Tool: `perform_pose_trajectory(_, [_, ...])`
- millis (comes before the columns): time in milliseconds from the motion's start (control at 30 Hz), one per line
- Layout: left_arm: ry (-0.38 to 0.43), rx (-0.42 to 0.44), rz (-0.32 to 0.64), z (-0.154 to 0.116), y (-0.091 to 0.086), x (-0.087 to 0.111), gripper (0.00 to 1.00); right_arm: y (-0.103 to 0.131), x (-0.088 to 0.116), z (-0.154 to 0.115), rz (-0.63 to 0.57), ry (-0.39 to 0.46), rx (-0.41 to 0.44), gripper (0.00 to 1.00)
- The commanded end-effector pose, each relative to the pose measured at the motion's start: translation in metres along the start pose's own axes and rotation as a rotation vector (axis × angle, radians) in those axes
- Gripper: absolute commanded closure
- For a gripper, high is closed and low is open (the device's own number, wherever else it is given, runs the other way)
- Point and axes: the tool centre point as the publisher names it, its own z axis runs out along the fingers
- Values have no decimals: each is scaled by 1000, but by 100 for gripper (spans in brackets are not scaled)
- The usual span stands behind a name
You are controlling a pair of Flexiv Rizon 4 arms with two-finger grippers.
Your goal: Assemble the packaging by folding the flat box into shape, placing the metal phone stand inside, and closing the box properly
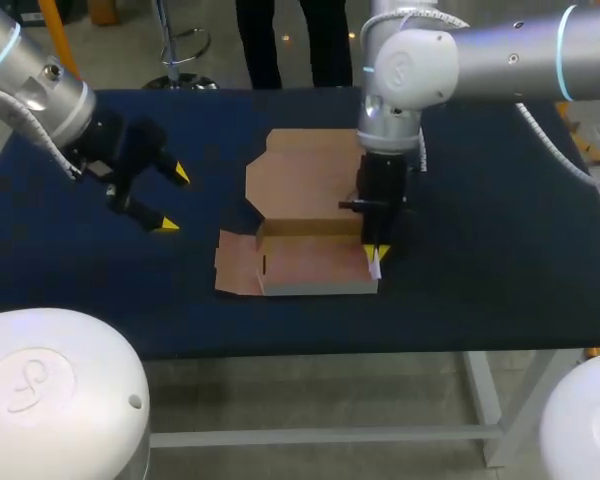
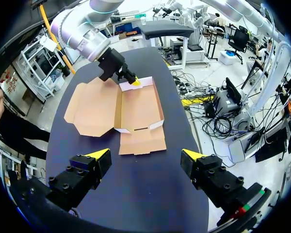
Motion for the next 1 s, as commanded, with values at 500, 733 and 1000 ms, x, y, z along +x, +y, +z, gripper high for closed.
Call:
perform_pose_trajectory(500, [3,-4,-1,-1,0,0,0,-5,3,10,11,9,-88,86])
perform_pose_trajectory(733, [3,-4,-1,-1,0,0,0,-5,3,11,24,17,-124,84])
perform_pose_trajectory(1000, [3,-4,-1,-1,0,0,0,-6,4,11,34,22,-223,84])
